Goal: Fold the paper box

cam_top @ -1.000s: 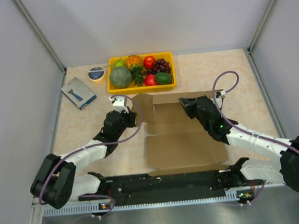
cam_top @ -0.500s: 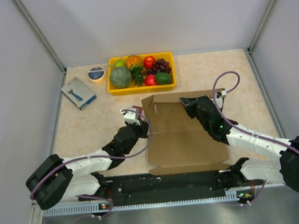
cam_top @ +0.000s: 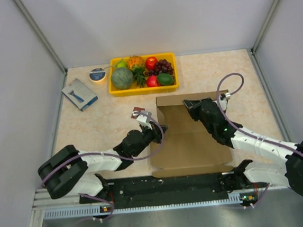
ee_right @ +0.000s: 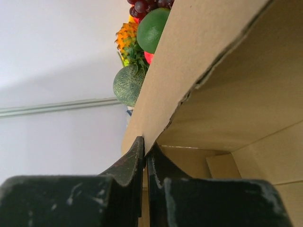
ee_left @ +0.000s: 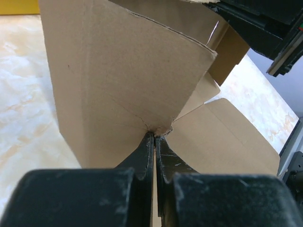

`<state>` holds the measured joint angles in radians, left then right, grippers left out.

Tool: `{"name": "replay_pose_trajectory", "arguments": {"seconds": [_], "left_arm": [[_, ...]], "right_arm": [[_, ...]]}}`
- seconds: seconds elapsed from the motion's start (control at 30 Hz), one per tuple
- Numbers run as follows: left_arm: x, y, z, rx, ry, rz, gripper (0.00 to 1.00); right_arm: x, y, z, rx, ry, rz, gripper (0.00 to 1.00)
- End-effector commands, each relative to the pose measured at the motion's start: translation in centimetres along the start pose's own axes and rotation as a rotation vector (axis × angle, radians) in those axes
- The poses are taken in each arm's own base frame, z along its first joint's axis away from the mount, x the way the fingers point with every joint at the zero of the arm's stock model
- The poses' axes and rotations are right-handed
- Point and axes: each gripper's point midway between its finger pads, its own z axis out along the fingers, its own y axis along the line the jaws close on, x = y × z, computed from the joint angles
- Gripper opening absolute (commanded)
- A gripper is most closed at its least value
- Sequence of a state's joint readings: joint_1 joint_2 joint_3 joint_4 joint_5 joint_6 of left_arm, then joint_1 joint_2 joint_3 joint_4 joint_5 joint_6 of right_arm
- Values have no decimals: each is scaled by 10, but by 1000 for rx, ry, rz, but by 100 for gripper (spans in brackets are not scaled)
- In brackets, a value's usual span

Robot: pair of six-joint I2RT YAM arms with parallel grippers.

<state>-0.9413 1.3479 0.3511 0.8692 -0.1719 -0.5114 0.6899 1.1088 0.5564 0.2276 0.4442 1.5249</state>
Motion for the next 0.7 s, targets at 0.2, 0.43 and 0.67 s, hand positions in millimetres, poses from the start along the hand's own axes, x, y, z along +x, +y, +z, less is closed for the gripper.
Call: {"name": "replay_pose_trajectory", "arguments": {"seconds": [0.2,0.43,0.67], "left_arm": [[27,27,5,-144,44,-25,0],[33,30,6,-176,61,5,0],[35,28,7,-179,66,18,0]], "right_arm": [[25,-12,-16,-50,166,-466,33],[52,11,-44,-383,307,-756,72],[69,18,-61,-577,380,-960,78]]}}
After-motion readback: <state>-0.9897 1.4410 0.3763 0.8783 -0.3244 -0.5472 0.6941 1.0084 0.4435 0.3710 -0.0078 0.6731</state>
